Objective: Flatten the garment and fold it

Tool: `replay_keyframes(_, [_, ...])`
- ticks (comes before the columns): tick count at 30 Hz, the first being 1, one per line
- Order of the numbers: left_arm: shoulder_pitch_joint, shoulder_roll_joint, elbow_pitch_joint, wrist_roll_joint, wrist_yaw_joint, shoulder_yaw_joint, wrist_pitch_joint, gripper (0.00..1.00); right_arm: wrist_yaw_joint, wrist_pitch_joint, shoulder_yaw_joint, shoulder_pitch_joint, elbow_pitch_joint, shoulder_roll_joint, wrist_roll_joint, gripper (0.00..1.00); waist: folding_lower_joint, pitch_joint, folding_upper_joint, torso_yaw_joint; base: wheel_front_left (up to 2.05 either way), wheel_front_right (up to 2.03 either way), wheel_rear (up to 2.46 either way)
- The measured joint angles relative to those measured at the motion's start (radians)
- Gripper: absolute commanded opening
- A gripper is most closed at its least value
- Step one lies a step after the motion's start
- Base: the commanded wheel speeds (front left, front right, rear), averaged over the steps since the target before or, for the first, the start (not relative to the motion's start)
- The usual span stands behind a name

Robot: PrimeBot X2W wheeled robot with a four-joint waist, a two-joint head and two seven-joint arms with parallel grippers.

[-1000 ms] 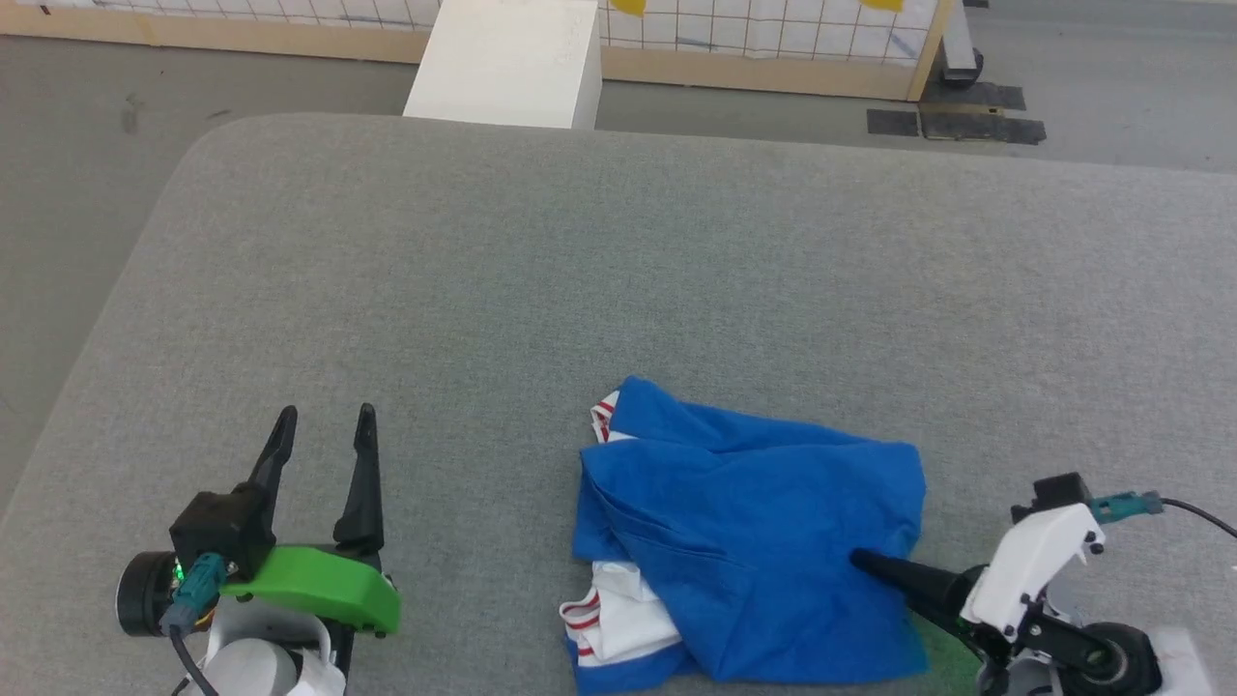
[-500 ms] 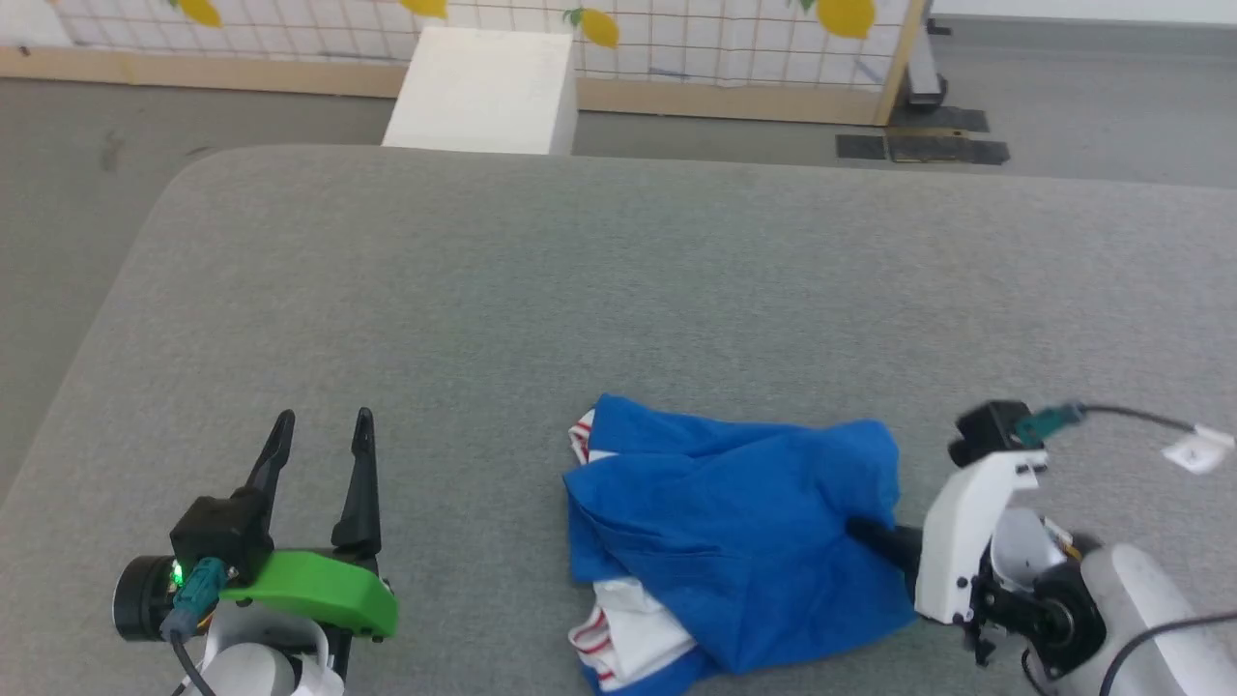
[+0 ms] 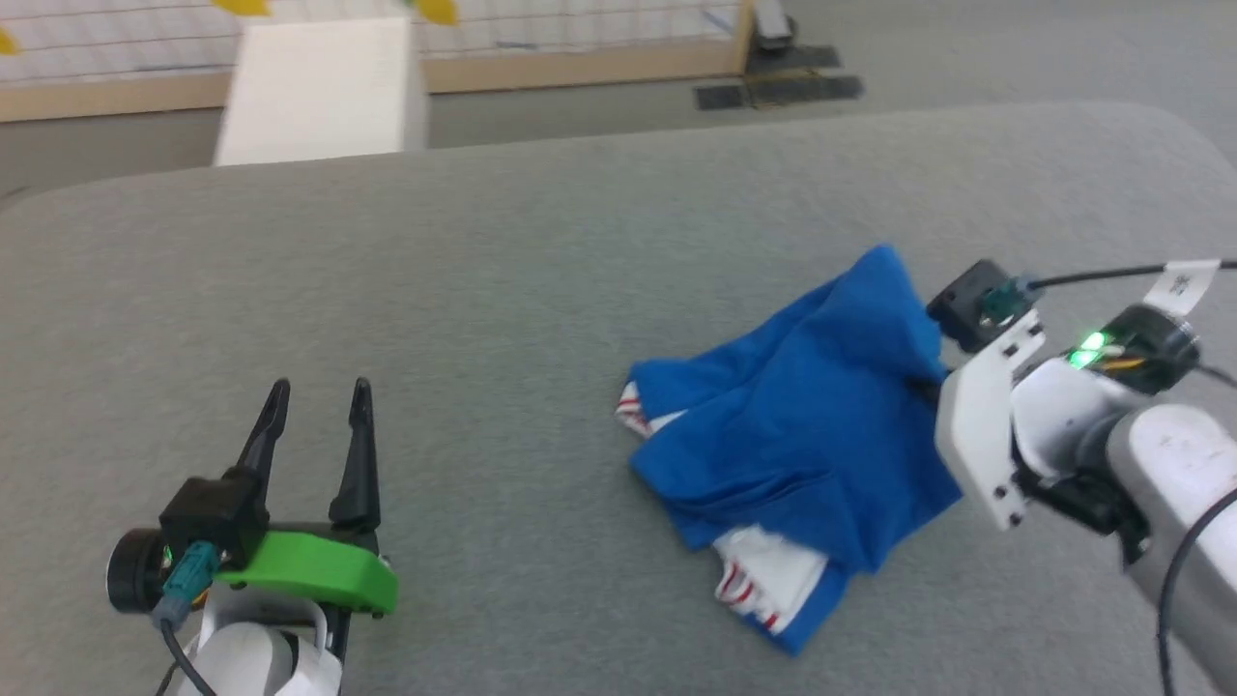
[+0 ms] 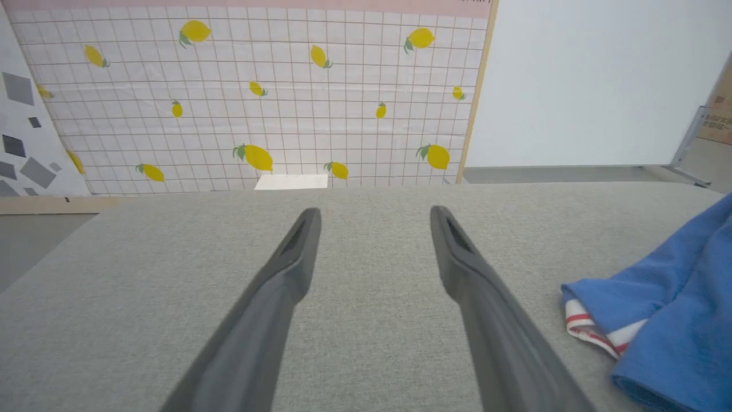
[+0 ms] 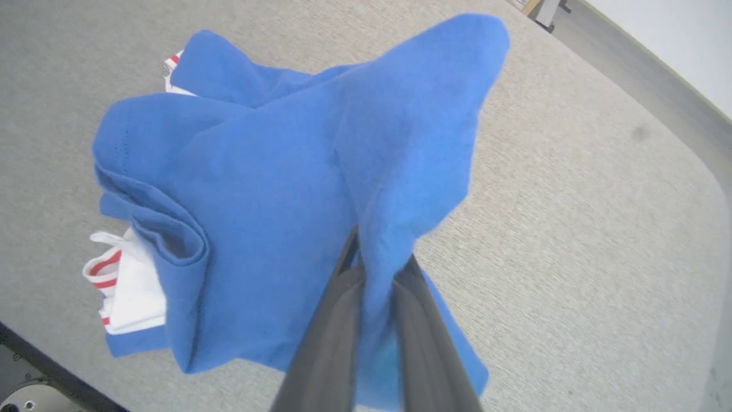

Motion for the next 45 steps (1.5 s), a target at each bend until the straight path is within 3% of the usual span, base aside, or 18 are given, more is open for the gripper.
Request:
replay_keyframes(8, [-0.065,0.002,-0.045,0.032,-0.021,-0.014,0.001,1.00,0.000,-0.066,-0.018,-0.079,0.011,-0.084,-0.031,0.00,0.0000,0.070,0.0000,-0.131,0.00,0.00,0.00])
replay_keyframes(13, [-0.137,0.036,-0.095,0.063,-0.036,-0.028,0.028,1.00,0.000,-0.146,-0.088,-0.099,0.084,-0.096,-0.060,0.00,0.0000,0.151,0.0000,-0.191,0.00,0.00,0.00])
replay_keyframes(14, [-0.193,0.062,-0.139,0.075,-0.052,-0.039,0.057,1.00,0.000,-0.200,-0.155,-0.109,0.155,-0.100,-0.075,0.00,0.0000,0.217,0.0000,-0.220,0.00,0.00,0.00])
replay_keyframes(22, [-0.298,0.102,-0.229,0.118,-0.067,-0.058,0.115,1.00,0.000,-0.381,-0.330,-0.178,0.363,-0.088,-0.165,0.00,0.0002,0.389,0.0000,-0.267,0.00,0.00,0.00])
replay_keyframes(30, [-0.333,0.108,-0.256,0.126,-0.080,-0.081,0.125,1.00,0.000,-0.550,-0.477,-0.257,0.576,-0.014,-0.289,0.00,0.0002,0.526,0.0000,-0.284,0.00,0.00,0.00])
replay_keyframes(31, [-0.334,0.108,-0.257,0.126,-0.080,-0.083,0.125,1.00,0.000,-0.558,-0.491,-0.263,0.603,-0.001,-0.296,0.03,0.0002,0.537,0.0000,-0.284,0.00,0.00,0.00])
replay_keyframes(33, [-0.340,0.108,-0.260,0.126,-0.080,-0.085,0.125,1.00,0.000,-0.583,-0.512,-0.267,0.644,0.012,-0.319,0.38,0.0002,0.552,0.0000,-0.279,0.00,0.00,0.00])
replay_keyframes(35, [-0.345,0.107,-0.263,0.126,-0.080,-0.085,0.125,1.00,0.000,-0.604,-0.545,-0.271,0.685,0.018,-0.342,1.00,0.0001,0.559,0.0000,-0.270,0.00,0.00,0.00])
replay_keyframes(45, [-0.310,0.104,-0.211,0.106,-0.060,-0.072,0.093,1.00,0.000,-0.763,-0.722,-0.257,0.811,0.041,-0.529,1.00,0.0001,0.496,0.0000,-0.244,0.00,0.00,0.00])
